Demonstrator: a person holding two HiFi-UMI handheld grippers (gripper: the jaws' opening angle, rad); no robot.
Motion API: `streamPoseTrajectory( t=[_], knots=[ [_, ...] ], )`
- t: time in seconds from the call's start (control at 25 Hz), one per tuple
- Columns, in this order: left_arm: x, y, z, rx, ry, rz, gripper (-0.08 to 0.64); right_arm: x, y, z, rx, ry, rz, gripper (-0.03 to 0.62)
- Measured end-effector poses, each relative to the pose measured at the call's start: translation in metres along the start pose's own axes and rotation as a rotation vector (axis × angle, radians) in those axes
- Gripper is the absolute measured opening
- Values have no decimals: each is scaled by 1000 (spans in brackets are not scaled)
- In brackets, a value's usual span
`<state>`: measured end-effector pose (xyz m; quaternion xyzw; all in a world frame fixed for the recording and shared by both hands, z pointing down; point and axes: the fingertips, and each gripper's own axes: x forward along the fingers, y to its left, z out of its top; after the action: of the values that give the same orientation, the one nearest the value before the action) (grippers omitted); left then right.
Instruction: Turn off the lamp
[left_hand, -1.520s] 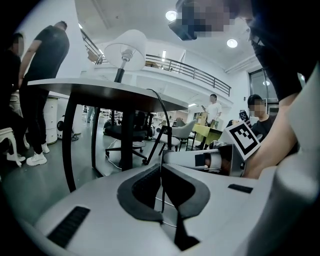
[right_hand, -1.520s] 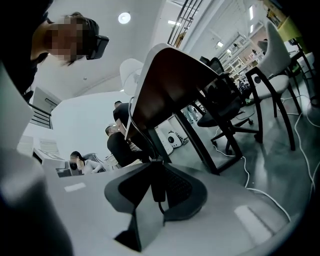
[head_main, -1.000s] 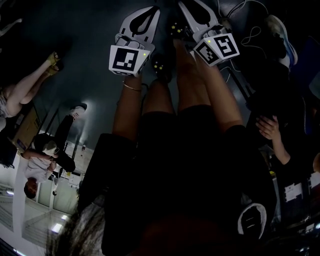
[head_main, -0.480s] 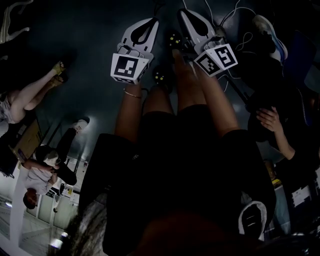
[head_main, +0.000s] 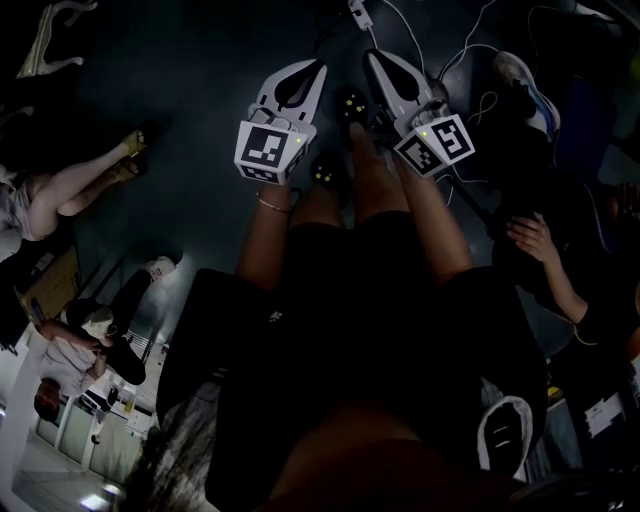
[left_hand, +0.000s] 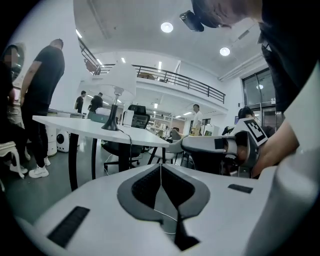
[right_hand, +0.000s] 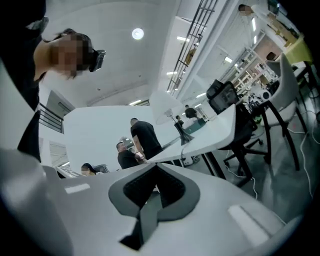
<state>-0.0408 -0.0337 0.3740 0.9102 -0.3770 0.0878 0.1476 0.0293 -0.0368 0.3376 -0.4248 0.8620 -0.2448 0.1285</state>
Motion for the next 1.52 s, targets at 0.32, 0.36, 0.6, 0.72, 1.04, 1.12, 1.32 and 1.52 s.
streamPoseTrajectory(
  t=[0.32,0.36,0.6,0.72,1.04,1.12,1.32,1.52],
  knots=[
    [-18,-14,46,-4,-30,7,12,5,49,47,-72,-35,97,2],
    [-19,-16,52,4,-35,2,12,5,52,52,-74,-36,98,2],
    [-19,-26,91,52,-69,-15,12,9,68,81,-65,-55,111,1],
    [-21,-33,106,70,-83,-15,12,9,77,91,-67,-49,139,0],
    [-32,-39,136,75,-113,-16,12,13,101,115,-97,-9,219,0],
    [-32,-39,144,86,-128,-14,12,17,102,120,-104,-13,227,0],
    [-30,-47,155,112,-149,-35,12,19,105,134,-108,-14,239,0],
    [-32,-46,168,136,-167,-47,12,22,107,141,-119,-25,242,0]
  ],
)
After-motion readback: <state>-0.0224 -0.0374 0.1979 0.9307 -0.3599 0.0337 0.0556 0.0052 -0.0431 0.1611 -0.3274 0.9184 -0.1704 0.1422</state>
